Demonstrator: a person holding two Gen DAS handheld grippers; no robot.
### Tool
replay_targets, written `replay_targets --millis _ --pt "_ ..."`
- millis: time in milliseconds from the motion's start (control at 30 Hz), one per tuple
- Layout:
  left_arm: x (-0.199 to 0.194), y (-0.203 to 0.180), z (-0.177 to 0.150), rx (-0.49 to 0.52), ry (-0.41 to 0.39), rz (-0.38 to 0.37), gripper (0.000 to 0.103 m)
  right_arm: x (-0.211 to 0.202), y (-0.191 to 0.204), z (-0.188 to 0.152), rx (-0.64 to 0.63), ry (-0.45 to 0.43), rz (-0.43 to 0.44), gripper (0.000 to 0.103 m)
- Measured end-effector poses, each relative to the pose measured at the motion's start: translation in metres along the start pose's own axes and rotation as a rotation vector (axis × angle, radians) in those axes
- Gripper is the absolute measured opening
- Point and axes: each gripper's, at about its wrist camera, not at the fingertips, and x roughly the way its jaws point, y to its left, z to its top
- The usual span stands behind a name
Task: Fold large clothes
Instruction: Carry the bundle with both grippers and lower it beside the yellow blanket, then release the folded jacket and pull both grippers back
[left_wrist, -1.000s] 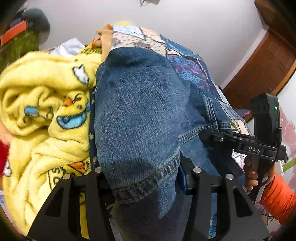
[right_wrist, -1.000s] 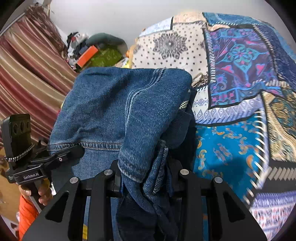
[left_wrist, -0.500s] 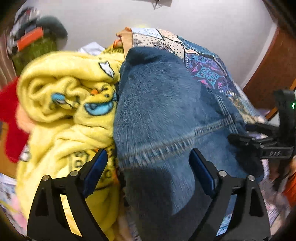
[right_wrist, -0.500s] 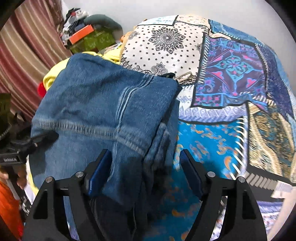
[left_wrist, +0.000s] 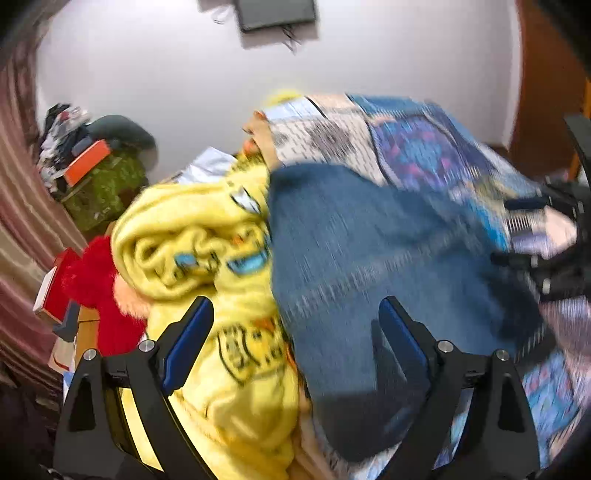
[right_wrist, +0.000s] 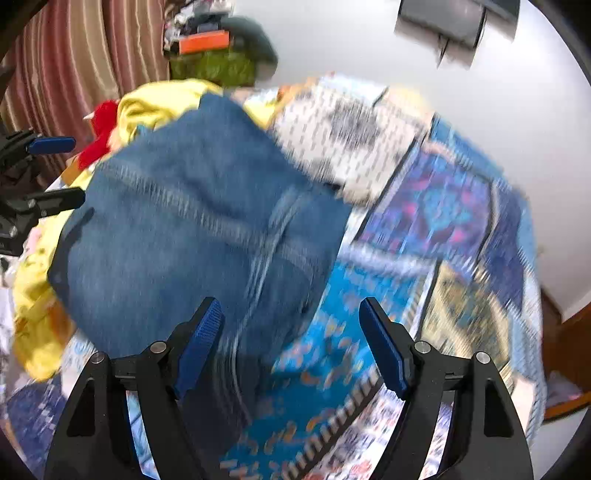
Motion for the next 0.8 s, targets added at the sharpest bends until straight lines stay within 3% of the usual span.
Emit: replay_targets --millis 133,267,367,500,600,800 --pt "0.027 0.005 0.025 -0.078 0.013 0.012 0.091 0.012 0.001 0.021 0.067 -0.050 0.015 0.074" --pt "0.057 0.004 0.038 -0.118 0.042 0.058 0.093 0.041 0.001 0.031 0.127 0.010 0.039 0.074" --pt "0.077 0.014 0.043 -0.203 0.050 0.041 0.099 0.061 -0.007 0.027 0.166 0.059 0.015 0.074" --pt "0.095 0.010 0.041 -0.167 0.060 0.112 0.103 0.072 -0.035 0.010 0.231 0.072 0.034 0.076" --pt "0.089 0.006 0.038 -0.153 0.048 0.120 0.103 0.064 -0.043 0.000 0.249 0.063 0.067 0.079" --pt "0.062 -0.007 0.022 -0.114 0.061 0.120 0.102 0.036 -0.029 -0.012 0.170 0.064 0.032 0.081"
